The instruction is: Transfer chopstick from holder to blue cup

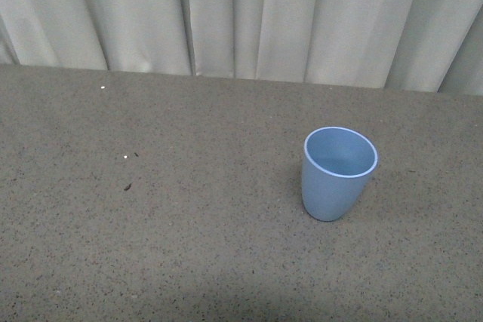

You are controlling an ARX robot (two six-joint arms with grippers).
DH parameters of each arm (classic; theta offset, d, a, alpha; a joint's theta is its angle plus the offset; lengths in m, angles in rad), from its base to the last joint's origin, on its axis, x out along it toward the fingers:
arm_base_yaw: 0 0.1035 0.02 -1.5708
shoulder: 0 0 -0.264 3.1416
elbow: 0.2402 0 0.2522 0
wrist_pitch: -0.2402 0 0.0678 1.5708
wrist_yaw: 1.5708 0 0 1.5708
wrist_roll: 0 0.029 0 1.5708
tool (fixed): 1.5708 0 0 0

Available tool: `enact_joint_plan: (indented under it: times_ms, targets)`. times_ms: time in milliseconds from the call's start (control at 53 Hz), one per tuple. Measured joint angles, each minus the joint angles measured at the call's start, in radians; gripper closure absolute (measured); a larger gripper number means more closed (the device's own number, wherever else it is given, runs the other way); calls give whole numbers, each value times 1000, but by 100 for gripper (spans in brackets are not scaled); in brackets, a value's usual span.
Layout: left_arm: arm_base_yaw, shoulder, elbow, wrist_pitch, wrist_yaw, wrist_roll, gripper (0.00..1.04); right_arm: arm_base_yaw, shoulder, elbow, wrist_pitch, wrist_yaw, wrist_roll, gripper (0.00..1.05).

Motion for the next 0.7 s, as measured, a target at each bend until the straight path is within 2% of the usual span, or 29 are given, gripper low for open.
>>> enact_joint_plan:
  times_ms: [113,189,264,339,415,490,603,641,697]
  targets:
    - [0,0,0,0,0,0,98,0,0,0,0,0,0,10]
    - [0,0,0,0,-1,0,86,0,0,0,0,0,0,10]
    - [0,0,0,0,0,0,68,4,2,0,3,16,3,10]
    - [0,0,0,0,-1,0,50,111,104,0,172,369,43,10]
    - [0,0,0,0,1,0,37,111,238,3,312,472,34,10]
    - [0,0,0,0,0,0,25,73,377,16,430,463,16,10]
    - [0,0,0,0,0,0,7,-61,639,85,560,365,11,10]
    - [0,0,0,0,0,2,5,-104,705,107,573,330,16,10]
    - [0,0,0,0,0,2,7,-203,851,161,580,248,29,10]
